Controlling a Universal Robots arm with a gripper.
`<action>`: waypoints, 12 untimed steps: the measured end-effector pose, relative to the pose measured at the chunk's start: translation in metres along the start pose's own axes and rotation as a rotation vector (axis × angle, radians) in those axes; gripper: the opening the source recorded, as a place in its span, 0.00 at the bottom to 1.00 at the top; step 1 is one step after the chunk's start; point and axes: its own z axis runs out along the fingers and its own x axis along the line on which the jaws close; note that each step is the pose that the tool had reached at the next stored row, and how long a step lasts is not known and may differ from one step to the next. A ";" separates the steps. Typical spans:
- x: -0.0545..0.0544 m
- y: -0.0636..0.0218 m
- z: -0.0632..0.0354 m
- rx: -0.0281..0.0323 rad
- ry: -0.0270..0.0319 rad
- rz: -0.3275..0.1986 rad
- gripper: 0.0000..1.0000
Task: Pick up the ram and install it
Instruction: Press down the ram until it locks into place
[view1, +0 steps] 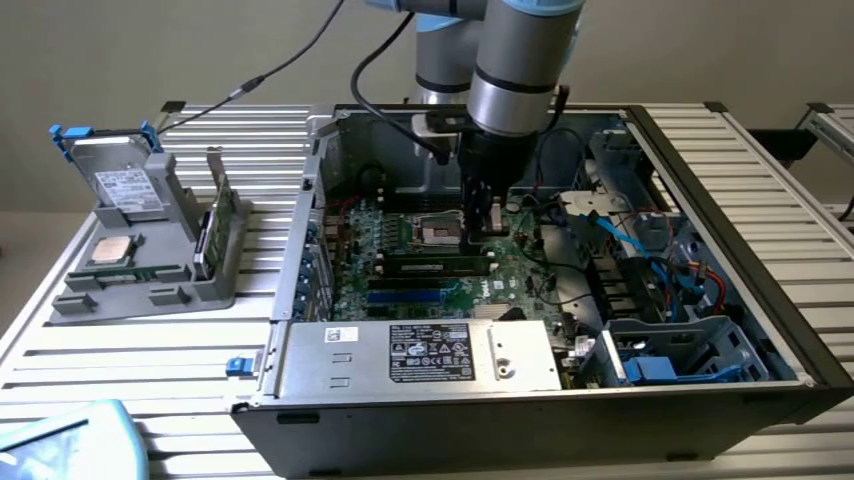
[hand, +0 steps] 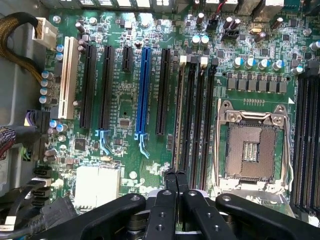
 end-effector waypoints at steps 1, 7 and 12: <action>0.000 -0.0002 0.0008 0.0000 -0.0002 0.001 0.10; -0.003 -0.0008 0.0055 -0.0004 -0.0011 0.009 0.10; -0.005 -0.0012 0.0090 -0.0008 -0.0015 0.014 0.10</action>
